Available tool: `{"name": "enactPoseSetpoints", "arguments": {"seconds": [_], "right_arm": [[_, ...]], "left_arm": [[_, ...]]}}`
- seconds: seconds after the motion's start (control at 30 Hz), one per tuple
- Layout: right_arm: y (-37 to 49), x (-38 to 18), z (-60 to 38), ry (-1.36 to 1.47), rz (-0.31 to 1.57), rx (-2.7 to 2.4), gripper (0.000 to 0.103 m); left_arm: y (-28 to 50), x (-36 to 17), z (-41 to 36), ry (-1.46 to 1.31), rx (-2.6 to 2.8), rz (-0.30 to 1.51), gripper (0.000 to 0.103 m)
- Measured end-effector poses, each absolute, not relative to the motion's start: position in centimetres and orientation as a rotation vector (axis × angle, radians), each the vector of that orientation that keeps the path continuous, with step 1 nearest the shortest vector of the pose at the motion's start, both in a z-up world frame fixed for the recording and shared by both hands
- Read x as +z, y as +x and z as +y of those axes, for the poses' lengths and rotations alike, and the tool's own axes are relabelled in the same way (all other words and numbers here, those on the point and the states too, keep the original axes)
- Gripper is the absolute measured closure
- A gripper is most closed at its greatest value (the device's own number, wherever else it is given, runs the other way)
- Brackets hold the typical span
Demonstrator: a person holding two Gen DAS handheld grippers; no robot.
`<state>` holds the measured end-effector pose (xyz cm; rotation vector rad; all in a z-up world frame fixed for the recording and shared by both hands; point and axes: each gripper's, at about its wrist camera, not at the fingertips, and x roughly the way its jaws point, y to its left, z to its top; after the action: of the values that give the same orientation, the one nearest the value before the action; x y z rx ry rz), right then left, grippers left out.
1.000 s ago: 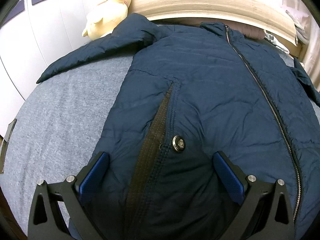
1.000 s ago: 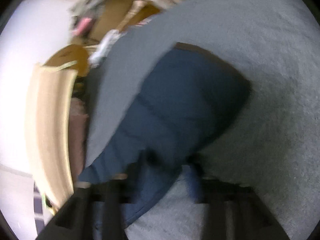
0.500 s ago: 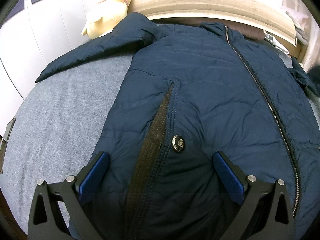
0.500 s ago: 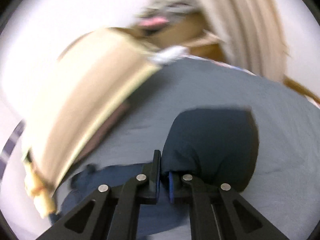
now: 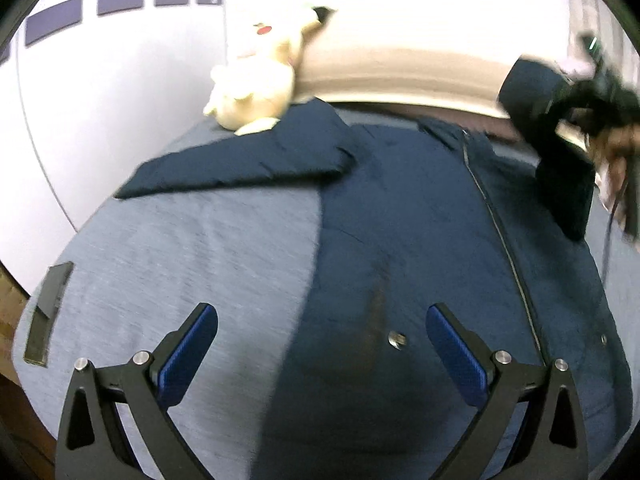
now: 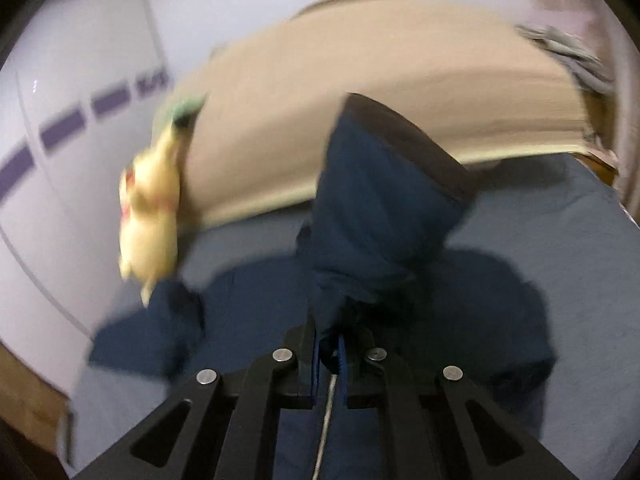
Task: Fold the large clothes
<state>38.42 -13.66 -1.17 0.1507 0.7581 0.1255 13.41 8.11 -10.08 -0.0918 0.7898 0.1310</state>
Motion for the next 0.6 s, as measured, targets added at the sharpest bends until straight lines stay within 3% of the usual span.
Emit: {"name": "enactPoseSetpoints", "arguments": {"seconds": [0.03, 0.07, 0.1, 0.13, 0.37, 0.6], "right_arm": [[38.7, -2.7, -12.2, 0.110, 0.805, 0.136, 0.084], [39.1, -4.4, -10.9, 0.064, 0.857, 0.145, 0.055], [39.1, -6.2, -10.3, 0.030, 0.900, 0.154, 0.010], [38.3, -7.0, -9.7, 0.013, 0.917, 0.166, 0.002], [34.9, -4.5, -13.4, 0.128, 0.829, 0.263, 0.002], [31.7, -4.9, -24.9, 0.365, 0.763, 0.143, 0.002]], "left_arm": [[13.4, -9.8, 8.9, -0.098, 0.142, 0.786, 0.000], [13.5, -9.8, 9.3, -0.103, 0.150, 0.785, 0.000], [13.7, -9.7, 9.9, -0.109, 0.157, 0.785, 0.000], [13.8, -9.8, 10.4, -0.116, 0.159, 0.785, 0.000], [17.2, -8.0, 10.6, -0.159, 0.092, 0.770, 0.000], [28.4, -7.0, 6.8, -0.274, -0.128, 0.824, 0.000]]}}
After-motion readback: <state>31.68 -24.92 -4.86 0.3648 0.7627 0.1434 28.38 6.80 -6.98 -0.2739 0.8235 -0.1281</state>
